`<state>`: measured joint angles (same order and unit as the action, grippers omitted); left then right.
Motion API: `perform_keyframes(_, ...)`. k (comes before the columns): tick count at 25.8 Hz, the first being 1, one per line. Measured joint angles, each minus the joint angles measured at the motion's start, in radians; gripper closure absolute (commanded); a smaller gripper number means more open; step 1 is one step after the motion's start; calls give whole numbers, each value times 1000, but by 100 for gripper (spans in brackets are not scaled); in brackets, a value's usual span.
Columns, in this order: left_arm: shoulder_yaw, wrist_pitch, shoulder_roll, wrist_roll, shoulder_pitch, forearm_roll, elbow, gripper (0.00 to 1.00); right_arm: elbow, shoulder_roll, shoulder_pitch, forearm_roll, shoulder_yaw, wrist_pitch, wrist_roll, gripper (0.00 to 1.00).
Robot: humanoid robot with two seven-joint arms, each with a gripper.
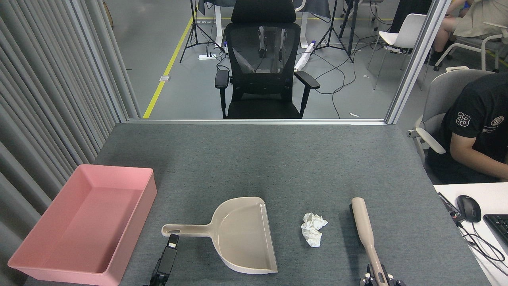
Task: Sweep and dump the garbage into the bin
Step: 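Close the left gripper on the dustpan handle and right on the brush handle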
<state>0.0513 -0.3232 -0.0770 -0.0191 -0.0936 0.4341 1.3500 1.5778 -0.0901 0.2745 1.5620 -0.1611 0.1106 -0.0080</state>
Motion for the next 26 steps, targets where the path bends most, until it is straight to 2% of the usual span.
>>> perform_keyframes(9, -21, 0, 0, -4, 4, 0, -13, 1, 1, 2, -1, -6, -1, 2, -7, 99)
perform_keyframes(26, -21, 1, 1, 0, 140, 9, -168, 1, 1, 3, 1, -10, -3, 3, -13, 98)
